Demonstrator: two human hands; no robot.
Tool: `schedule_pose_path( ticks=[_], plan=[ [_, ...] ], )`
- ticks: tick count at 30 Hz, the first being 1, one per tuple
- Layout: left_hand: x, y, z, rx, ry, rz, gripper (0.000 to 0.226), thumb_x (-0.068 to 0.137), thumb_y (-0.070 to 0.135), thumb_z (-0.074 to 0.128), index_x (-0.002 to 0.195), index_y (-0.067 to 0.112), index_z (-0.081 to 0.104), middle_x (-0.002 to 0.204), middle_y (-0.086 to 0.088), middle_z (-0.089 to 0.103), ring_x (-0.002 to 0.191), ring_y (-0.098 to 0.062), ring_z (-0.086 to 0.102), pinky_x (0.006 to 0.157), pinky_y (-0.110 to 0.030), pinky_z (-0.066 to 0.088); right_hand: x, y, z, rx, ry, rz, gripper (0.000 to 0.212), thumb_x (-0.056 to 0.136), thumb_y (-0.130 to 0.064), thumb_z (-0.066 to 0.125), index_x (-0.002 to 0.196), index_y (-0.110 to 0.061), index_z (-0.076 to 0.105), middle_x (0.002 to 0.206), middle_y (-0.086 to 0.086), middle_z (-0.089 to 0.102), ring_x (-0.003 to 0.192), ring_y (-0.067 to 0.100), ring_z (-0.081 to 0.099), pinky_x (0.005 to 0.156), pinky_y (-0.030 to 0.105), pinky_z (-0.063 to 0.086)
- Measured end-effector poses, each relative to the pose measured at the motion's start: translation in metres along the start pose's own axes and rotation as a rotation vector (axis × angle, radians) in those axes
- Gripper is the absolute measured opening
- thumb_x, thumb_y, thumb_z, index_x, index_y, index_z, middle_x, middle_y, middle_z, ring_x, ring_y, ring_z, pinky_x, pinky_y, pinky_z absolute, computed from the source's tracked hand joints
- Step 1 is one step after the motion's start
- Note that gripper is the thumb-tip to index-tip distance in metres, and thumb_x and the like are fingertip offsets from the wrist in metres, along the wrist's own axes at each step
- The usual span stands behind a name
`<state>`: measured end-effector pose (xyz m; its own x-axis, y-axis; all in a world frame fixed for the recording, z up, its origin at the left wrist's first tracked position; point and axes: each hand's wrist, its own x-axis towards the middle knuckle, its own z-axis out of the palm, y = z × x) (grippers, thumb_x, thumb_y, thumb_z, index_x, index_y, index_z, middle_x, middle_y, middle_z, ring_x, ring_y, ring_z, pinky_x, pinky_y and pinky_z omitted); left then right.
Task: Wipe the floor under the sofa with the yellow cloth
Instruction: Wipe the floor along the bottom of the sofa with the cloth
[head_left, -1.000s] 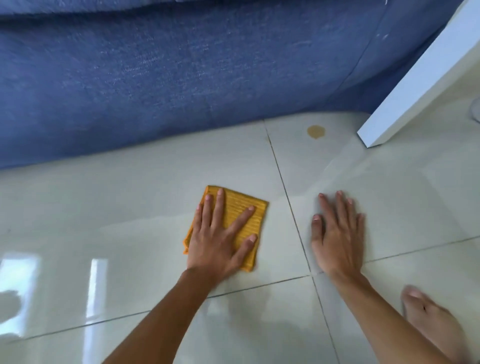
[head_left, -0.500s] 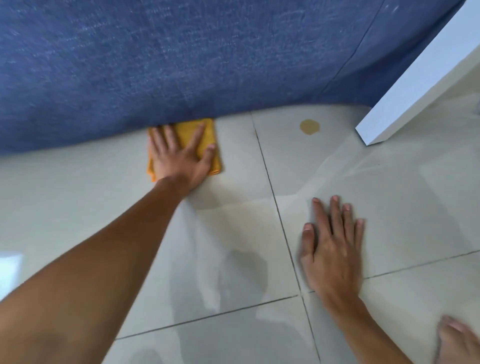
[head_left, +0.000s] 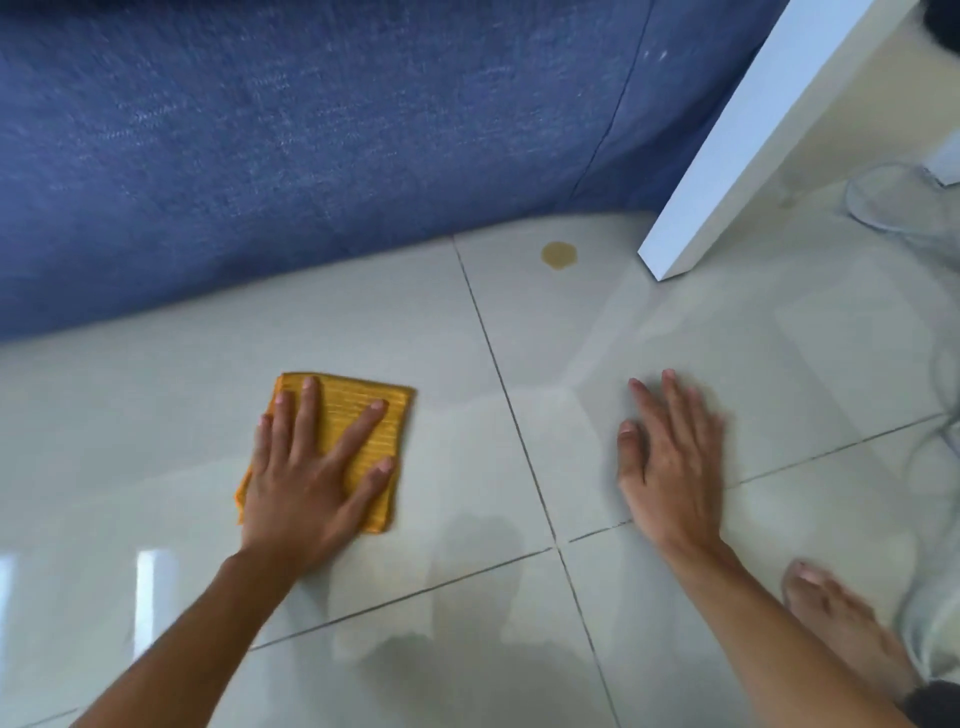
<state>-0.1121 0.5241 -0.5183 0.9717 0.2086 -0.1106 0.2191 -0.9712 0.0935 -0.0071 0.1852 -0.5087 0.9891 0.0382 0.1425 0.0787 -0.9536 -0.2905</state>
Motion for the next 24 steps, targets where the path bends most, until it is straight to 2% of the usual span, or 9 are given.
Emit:
schedule_pose_path(
  ticks=[2, 4, 9, 13, 16, 19, 22, 24],
  plan=[
    [0.010, -0.039, -0.010, -0.012, -0.026, -0.171, 0.068, 0.086, 0.078, 0.014, 0.151, 0.056, 0.012, 0.165, -0.018, 0.007, 0.151, -0.042, 0.005, 0.121, -0.055, 0.011, 0.002, 0.007, 0.000, -0.102, -0.076, 0.030, 0.057, 0.095, -0.037, 0.028, 0.147, -0.022, 0.045, 0.160, 0.012, 0.034, 0.149, 0.035, 0.027, 0.121, 0.059, 0.015],
    [0.039, -0.051, -0.016, -0.011, -0.015, -0.268, 0.071, 0.084, 0.080, 0.011, 0.151, 0.057, 0.011, 0.165, -0.019, 0.004, 0.151, -0.042, 0.001, 0.122, -0.054, 0.006, 0.003, 0.007, 0.005, -0.144, -0.080, 0.035, 0.057, 0.095, -0.037, 0.029, 0.148, -0.022, 0.043, 0.160, 0.012, 0.034, 0.149, 0.035, 0.028, 0.121, 0.059, 0.015],
    [0.159, 0.001, -0.017, 0.027, 0.033, -0.315, 0.070, 0.086, 0.080, 0.008, 0.151, 0.056, 0.006, 0.166, -0.019, -0.001, 0.150, -0.044, -0.003, 0.122, -0.053, -0.005, 0.000, 0.010, 0.011, -0.120, -0.024, 0.028, 0.054, 0.095, -0.034, 0.034, 0.145, -0.021, 0.048, 0.159, 0.013, 0.037, 0.148, 0.035, 0.030, 0.122, 0.058, 0.015],
    [0.243, 0.108, -0.017, 0.047, -0.012, -0.129, 0.070, 0.084, 0.078, 0.006, 0.151, 0.056, 0.006, 0.163, -0.021, 0.012, 0.147, -0.045, 0.011, 0.120, -0.056, 0.001, 0.000, 0.007, 0.008, -0.005, 0.036, 0.032, 0.052, 0.095, -0.030, 0.035, 0.143, -0.017, 0.052, 0.157, 0.013, 0.039, 0.148, 0.032, 0.031, 0.122, 0.058, 0.017],
    [0.256, 0.193, -0.012, 0.051, -0.053, 0.069, 0.069, 0.085, 0.077, 0.007, 0.151, 0.056, 0.003, 0.165, -0.019, 0.003, 0.150, -0.044, 0.002, 0.120, -0.057, -0.002, 0.000, 0.008, 0.004, 0.141, 0.123, 0.029, 0.049, 0.096, -0.023, 0.037, 0.140, -0.012, 0.054, 0.155, 0.014, 0.041, 0.148, 0.031, 0.032, 0.122, 0.055, 0.020],
    [0.220, 0.241, -0.004, 0.050, -0.087, 0.254, 0.067, 0.087, 0.076, 0.008, 0.151, 0.057, 0.001, 0.165, -0.018, -0.009, 0.150, -0.043, -0.012, 0.120, -0.057, -0.005, 0.001, 0.013, -0.002, 0.345, 0.197, 0.112, 0.045, 0.095, -0.013, 0.042, 0.138, -0.008, 0.055, 0.155, 0.013, 0.041, 0.147, 0.029, 0.034, 0.123, 0.041, 0.023],
    [0.146, 0.240, 0.004, 0.020, -0.069, 0.421, 0.065, 0.089, 0.075, 0.014, 0.151, 0.056, 0.006, 0.166, -0.017, -0.006, 0.151, -0.042, -0.009, 0.121, -0.057, 0.000, 0.003, 0.016, -0.010, 0.449, 0.217, 0.183, 0.045, 0.094, -0.009, 0.045, 0.138, -0.009, 0.055, 0.157, 0.010, 0.038, 0.146, 0.026, 0.035, 0.121, 0.022, 0.020],
    [0.091, 0.216, 0.009, -0.002, -0.052, 0.512, 0.064, 0.091, 0.075, 0.022, 0.151, 0.056, 0.010, 0.166, -0.016, -0.001, 0.152, -0.040, -0.005, 0.121, -0.057, 0.006, 0.007, 0.023, -0.012, 0.362, 0.215, 0.162, 0.044, 0.094, -0.012, 0.046, 0.137, -0.010, 0.057, 0.155, 0.011, 0.041, 0.145, 0.028, 0.036, 0.122, 0.027, 0.022]
  ],
)
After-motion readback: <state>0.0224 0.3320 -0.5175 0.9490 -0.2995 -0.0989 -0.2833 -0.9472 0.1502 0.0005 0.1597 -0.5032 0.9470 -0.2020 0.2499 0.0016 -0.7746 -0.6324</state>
